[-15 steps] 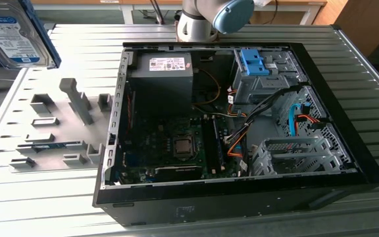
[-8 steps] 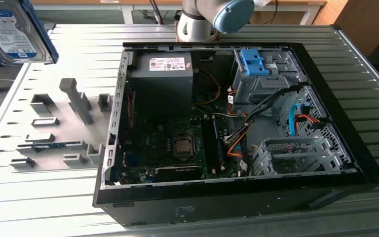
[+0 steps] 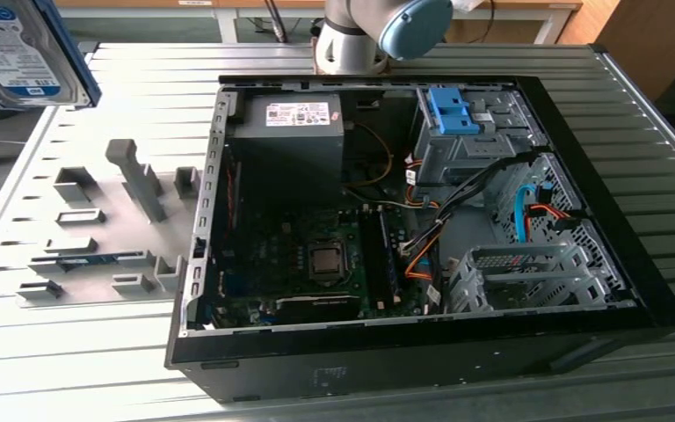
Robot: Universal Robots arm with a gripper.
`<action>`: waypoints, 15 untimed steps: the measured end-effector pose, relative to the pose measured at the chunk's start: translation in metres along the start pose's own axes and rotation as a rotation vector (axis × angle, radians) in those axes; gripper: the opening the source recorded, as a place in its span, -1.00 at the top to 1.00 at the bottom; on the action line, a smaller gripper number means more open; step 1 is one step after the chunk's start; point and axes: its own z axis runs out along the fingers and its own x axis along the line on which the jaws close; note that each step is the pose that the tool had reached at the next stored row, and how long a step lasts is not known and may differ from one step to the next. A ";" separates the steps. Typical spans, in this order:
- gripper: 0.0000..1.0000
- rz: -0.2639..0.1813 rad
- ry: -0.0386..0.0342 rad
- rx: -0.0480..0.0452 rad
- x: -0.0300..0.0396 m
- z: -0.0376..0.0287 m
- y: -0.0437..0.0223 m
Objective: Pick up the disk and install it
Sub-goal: 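Pick up the disk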
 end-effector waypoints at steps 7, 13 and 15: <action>0.27 0.000 0.0000 -0.0001 0.0000 -0.0093 -0.0001; 0.27 0.000 0.0001 -0.0001 0.0000 -0.0177 -0.0002; 0.27 0.000 0.0001 -0.0001 0.0000 -0.0203 -0.0003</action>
